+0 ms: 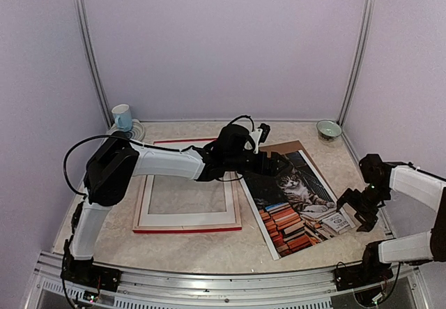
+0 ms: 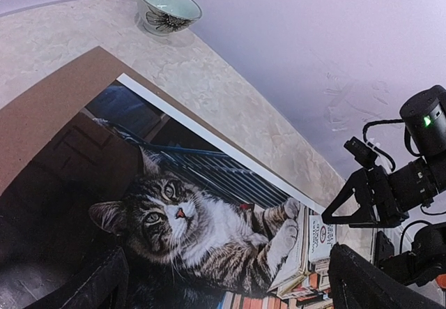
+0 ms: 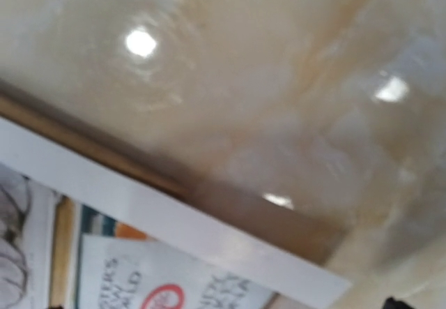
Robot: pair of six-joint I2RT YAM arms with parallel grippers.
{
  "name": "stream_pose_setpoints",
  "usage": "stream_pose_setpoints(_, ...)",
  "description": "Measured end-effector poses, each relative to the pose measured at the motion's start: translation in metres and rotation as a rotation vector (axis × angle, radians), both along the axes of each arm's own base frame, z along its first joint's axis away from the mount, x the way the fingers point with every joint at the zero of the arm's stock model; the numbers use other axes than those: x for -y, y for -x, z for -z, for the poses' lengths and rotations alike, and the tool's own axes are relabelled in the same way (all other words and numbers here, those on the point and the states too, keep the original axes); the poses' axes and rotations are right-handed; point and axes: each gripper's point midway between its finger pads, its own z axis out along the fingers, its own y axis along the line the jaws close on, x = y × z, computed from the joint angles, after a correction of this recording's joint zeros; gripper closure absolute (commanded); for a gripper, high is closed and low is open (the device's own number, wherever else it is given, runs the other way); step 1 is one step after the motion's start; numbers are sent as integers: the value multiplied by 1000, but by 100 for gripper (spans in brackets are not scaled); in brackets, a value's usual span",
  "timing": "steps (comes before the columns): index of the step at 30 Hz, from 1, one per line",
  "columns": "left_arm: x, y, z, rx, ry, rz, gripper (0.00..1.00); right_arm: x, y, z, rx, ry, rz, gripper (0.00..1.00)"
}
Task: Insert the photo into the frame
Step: Pick up the photo from the backboard.
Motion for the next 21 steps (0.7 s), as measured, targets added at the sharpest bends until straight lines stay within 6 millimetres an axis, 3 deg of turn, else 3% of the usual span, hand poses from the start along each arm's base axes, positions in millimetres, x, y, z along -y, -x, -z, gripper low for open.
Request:
stream_pose_setpoints(11,0,0,7,-8,-9,2,1,-1,-16,6,66,-4,1,1)
stream_pose_setpoints(21,0,0,7,-8,-9,2,1,-3,-17,11,94,-19,-2,1)
